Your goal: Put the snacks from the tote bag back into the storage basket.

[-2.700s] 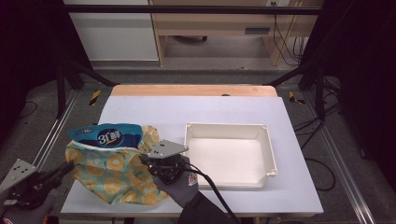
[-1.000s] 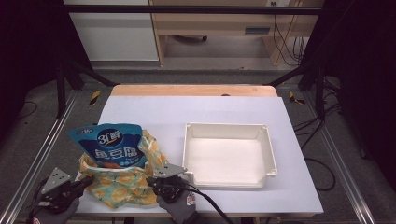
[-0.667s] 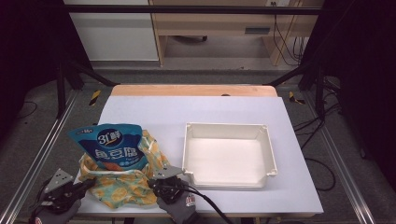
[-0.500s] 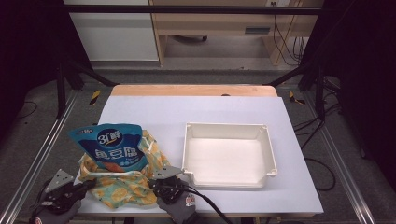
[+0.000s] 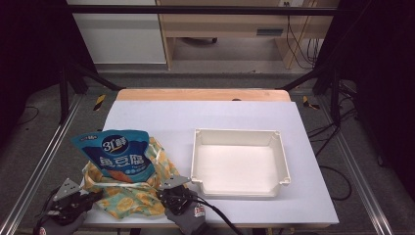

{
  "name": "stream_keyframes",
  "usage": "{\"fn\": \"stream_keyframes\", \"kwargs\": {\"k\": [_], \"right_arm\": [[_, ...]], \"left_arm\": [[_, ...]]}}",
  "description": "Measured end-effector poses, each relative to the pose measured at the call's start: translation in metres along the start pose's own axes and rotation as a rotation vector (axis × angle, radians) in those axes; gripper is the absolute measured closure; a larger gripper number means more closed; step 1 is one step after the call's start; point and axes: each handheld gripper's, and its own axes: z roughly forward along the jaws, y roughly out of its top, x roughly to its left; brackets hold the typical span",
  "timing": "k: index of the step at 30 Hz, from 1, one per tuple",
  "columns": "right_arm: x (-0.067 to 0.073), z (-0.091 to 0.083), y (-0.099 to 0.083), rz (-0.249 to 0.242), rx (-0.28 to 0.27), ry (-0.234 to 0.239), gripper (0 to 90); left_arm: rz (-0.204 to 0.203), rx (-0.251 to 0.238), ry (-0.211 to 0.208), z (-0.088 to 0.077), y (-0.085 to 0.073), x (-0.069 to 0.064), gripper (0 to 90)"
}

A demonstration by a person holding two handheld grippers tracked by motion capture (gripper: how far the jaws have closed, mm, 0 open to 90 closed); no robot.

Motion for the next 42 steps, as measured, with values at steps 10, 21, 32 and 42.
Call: {"fn": "stream_keyframes", "kwargs": {"k": [10, 21, 32, 42], "right_arm": [[-0.001, 0.003, -0.001, 0.002, 0.019, -0.001, 89.5], [0.000, 0.003, -0.001, -0.007, 0.019, -0.008, 89.5], [0.000, 0.003, -0.001, -0.012, 0.019, -0.009, 89.6], [0.001, 0.003, -0.001, -0.006, 0.019, -0.009, 89.6]], "left_arm": [[0.011, -0.019, -0.004, -0.005, 0.002, -0.001, 70.5], [0.034, -0.235, 0.012, -0.061, 0.034, -0.011, 61.7], [0.094, -0.215, 0.025, -0.041, 0.066, -0.023, 78.9], [0.045, -0.103, 0.055, -0.014, 0.049, -0.013, 90.0]]}}
